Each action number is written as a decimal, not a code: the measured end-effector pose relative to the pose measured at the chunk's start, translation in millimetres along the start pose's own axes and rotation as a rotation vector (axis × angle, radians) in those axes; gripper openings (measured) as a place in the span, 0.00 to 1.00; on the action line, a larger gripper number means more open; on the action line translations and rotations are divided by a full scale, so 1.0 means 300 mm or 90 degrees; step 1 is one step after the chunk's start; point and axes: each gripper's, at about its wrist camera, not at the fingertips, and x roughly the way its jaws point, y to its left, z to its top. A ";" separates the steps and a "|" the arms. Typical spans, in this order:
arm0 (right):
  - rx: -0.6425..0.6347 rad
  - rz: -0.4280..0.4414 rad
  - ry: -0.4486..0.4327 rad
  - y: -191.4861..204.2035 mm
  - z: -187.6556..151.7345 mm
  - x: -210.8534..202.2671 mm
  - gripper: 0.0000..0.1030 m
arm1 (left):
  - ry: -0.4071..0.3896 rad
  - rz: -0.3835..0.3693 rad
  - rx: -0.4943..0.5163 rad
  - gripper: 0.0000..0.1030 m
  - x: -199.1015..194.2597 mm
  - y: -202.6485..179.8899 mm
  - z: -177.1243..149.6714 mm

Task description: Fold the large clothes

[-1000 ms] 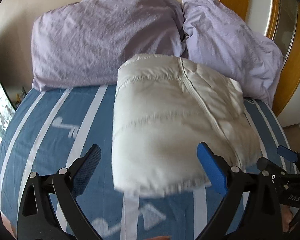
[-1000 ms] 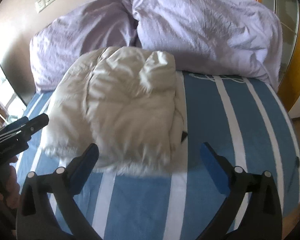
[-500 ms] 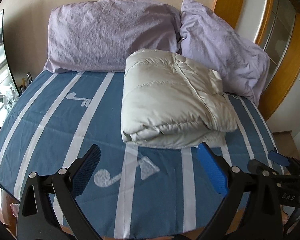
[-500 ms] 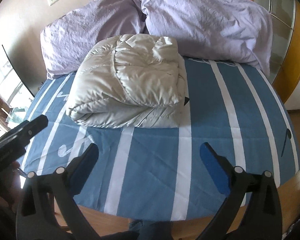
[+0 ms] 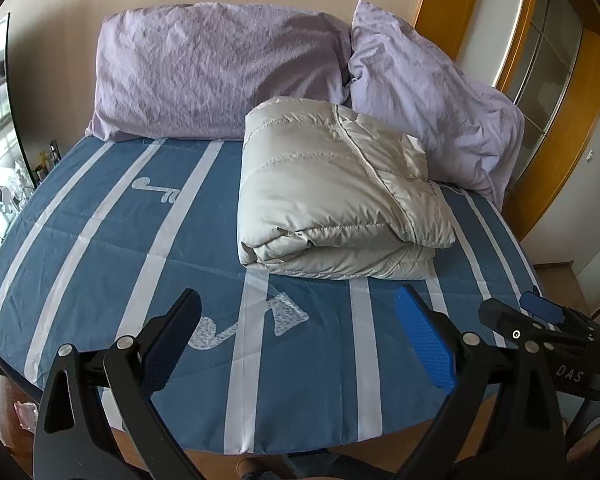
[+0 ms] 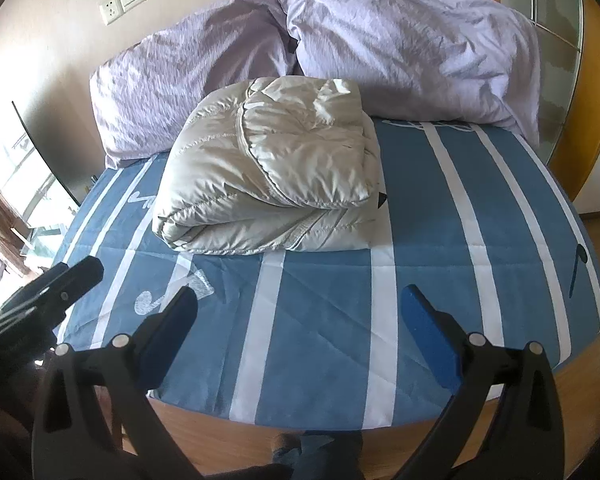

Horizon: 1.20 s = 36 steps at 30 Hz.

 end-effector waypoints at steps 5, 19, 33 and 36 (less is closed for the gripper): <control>0.009 0.006 0.003 -0.001 -0.008 0.002 0.98 | 0.001 -0.012 -0.004 0.95 -0.003 0.005 -0.010; 0.014 0.005 0.004 0.003 -0.014 0.002 0.98 | 0.005 -0.015 -0.001 0.95 0.001 0.000 -0.015; 0.014 0.002 0.006 0.013 -0.012 0.008 0.98 | 0.010 -0.013 -0.001 0.95 0.010 -0.003 -0.008; 0.014 0.002 0.006 0.010 -0.012 0.007 0.98 | 0.009 -0.013 -0.001 0.95 0.011 -0.002 -0.009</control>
